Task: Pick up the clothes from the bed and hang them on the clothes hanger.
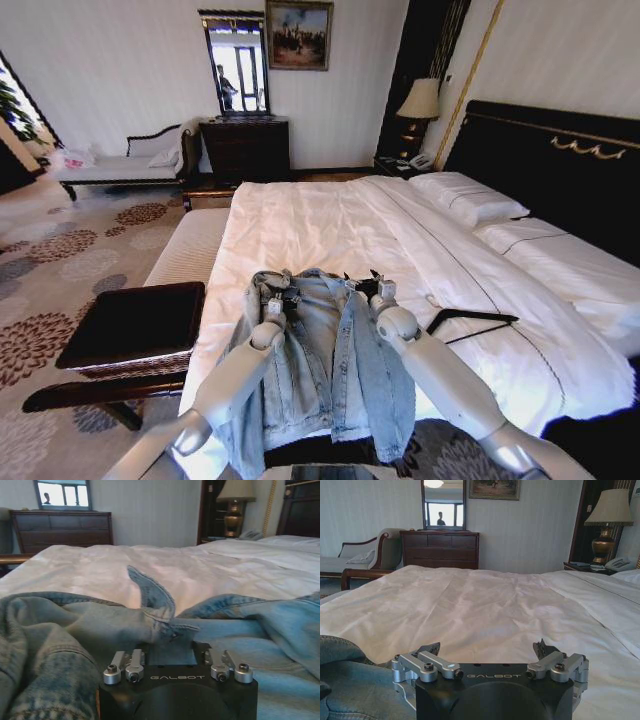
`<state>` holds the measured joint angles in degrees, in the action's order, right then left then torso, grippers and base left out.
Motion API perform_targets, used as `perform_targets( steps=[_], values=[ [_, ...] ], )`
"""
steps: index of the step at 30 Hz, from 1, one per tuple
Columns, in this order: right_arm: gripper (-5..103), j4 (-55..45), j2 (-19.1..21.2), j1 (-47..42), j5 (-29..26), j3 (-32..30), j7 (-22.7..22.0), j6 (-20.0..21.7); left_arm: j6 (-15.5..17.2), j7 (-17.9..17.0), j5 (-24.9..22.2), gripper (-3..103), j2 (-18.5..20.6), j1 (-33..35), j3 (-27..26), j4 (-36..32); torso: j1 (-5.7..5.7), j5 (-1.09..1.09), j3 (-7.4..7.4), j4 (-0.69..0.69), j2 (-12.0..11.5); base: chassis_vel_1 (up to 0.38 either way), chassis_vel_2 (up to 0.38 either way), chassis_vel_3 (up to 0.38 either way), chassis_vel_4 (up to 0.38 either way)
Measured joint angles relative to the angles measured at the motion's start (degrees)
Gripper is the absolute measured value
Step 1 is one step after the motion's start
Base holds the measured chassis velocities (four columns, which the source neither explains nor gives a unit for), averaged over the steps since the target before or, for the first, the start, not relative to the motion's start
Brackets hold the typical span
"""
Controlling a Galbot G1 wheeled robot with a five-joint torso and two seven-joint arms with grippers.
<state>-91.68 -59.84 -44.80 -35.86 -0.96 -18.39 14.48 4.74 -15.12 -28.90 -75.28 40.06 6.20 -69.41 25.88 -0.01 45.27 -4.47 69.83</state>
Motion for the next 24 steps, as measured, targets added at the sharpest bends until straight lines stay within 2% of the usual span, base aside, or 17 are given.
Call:
perform_targets(
  steps=[3, 6, 7, 9, 10, 11, 14, 17, 20, 23, 24],
  values=[
    [100, 0.2, -0.5, 0.0, 0.2, 0.1, 0.0, 0.0, -0.3, -0.4, -0.1, 39, -0.1, -0.1, -0.8, 0.1, 0.00, 0.00, 0.00, -0.01, 0.0, 0.000, 0.000, 0.000, 0.000],
    [100, 0.6, -1.2, 0.0, 0.7, 0.3, 0.1, 0.0, -0.5, -0.9, -0.7, 23, 0.9, 0.2, -1.3, -1.0, 0.00, 0.01, 0.00, 0.00, 0.0, 0.000, 0.000, 0.000, 0.000],
    [100, 0.6, -1.2, 0.0, 0.7, 0.3, 0.1, 0.0, -0.5, -0.9, -0.7, 23, 0.9, 0.2, -1.3, -1.0, 0.00, 0.01, 0.00, 0.00, 0.0, 0.000, 0.000, 0.000, 0.000],
    [100, 0.8, -1.5, 0.1, 0.9, 0.4, 0.1, 0.0, -0.5, -0.9, -0.9, 12, 1.4, 0.6, -1.3, -1.6, 0.00, 0.00, 0.00, 0.00, 0.0, 0.000, 0.000, 0.000, 0.000],
    [100, 0.9, -1.6, 0.2, 0.9, 0.5, 0.1, 0.0, -0.5, -1.0, -1.0, 12, 1.7, 0.8, -1.5, -1.9, 0.00, 0.00, 0.00, 0.00, 0.0, 0.000, 0.000, 0.000, 0.000],
    [100, 1.0, -1.8, 0.4, 1.0, 0.6, 0.1, 0.0, -0.5, -1.1, -1.2, 7, 2.0, 1.1, -1.6, -2.4, 0.00, 0.00, 0.00, 0.00, 0.0, 0.000, 0.000, 0.000, 0.000],
    [100, 1.0, -2.2, 0.5, 1.0, 0.8, 0.1, 0.0, -0.3, -1.2, -2.2, 2, 3.1, 1.9, -1.7, -4.4, 0.00, 0.00, 0.00, 0.00, 0.0, 0.000, 0.000, 0.000, 0.000],
    [100, 0.9, -2.3, 0.4, 1.1, 0.8, 0.1, 0.0, -0.1, -1.2, -2.8, 2, 3.7, 2.2, -1.9, -5.5, 0.00, 0.00, 0.00, 0.00, 0.0, 0.000, 0.000, 0.000, 0.000],
    [100, 0.7, -2.4, 0.0, 1.5, 0.8, 0.1, 0.0, 0.5, -1.1, -5.3, 2, 5.8, 3.0, -2.9, -8.7, 0.00, 0.01, 0.00, -0.01, 0.0, 0.000, 0.000, 0.000, 0.000],
    [100, -0.4, -2.1, -0.9, 1.7, 0.5, 0.2, 0.0, 2.1, -0.7, -11.2, 2, 9.5, 4.2, -5.3, -13.0, 0.00, 0.01, 0.00, -0.01, 0.0, 0.000, 0.000, 0.000, 0.000],
    [100, -0.4, -2.1, -0.9, 1.7, 0.5, 0.2, 0.0, 2.1, -0.7, -11.2, 2, 9.5, 4.2, -5.3, -13.0, 0.00, 0.01, 0.00, -0.01, 0.0, 0.000, 0.000, 0.000, 0.000]
  ],
)
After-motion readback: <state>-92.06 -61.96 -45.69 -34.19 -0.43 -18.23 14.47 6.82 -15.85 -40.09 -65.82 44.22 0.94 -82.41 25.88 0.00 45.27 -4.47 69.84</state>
